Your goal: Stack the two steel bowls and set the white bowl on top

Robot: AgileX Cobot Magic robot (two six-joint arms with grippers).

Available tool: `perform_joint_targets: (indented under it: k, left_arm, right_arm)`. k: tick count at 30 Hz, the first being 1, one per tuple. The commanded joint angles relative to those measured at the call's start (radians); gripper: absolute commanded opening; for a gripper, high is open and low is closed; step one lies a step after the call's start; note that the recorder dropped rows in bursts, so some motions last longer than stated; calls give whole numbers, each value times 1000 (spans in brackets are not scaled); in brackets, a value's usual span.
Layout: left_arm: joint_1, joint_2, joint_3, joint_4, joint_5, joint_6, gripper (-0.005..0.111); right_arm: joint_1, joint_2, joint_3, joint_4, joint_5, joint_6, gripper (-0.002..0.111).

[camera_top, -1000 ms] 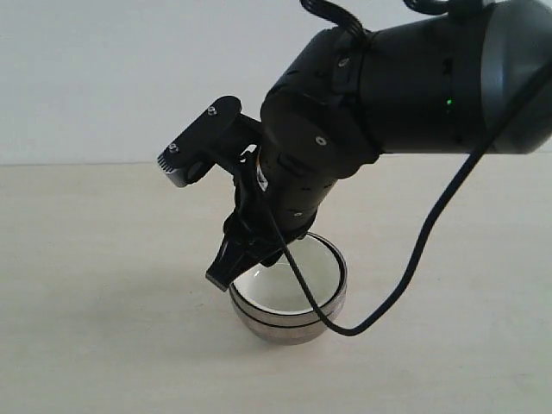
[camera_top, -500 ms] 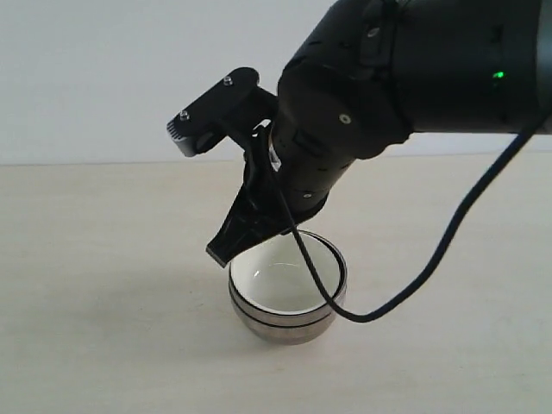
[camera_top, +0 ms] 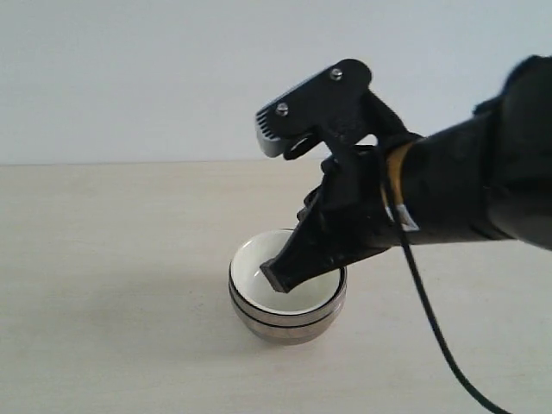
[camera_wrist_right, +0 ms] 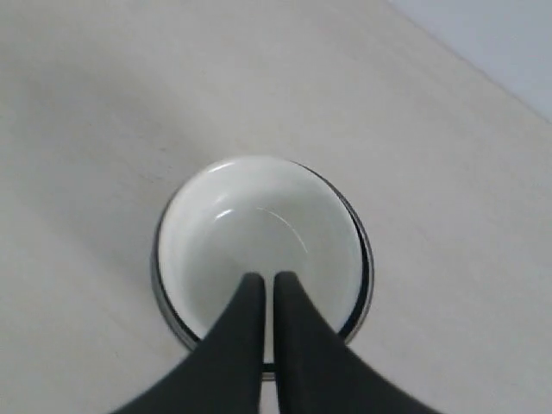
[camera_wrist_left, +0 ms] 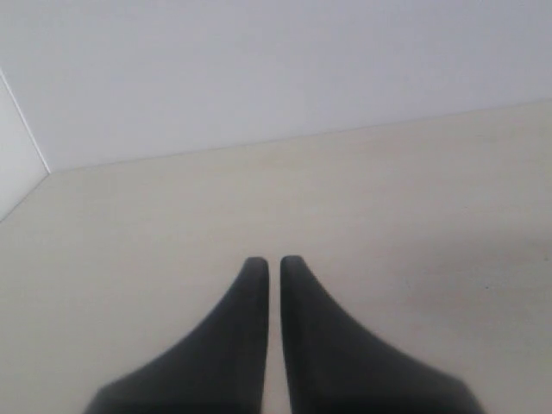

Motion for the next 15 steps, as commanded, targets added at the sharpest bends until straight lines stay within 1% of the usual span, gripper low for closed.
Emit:
perform_joint_targets:
  k: [1, 4, 7, 11, 15]
  left_arm:
    - [2, -4, 3, -7, -7, -10, 4]
    - [2, -4, 3, -7, -7, -10, 4]
    - [2, -4, 3, -7, -7, -10, 4]
    - [2, -4, 3, -7, -7, -10, 4]
    - [2, -4, 3, -7, -7, -10, 4]
  right_arm:
    - [-5, -153, 127, -20, -158, 123, 0]
    - [-5, -251, 201, -20, -206, 131, 0]
    - [-5, -339, 252, -20, -203, 133, 0]
    - [-5, -441, 299, -20, -200, 148, 0]
    - [-5, -509, 323, -20, -200, 205, 0]
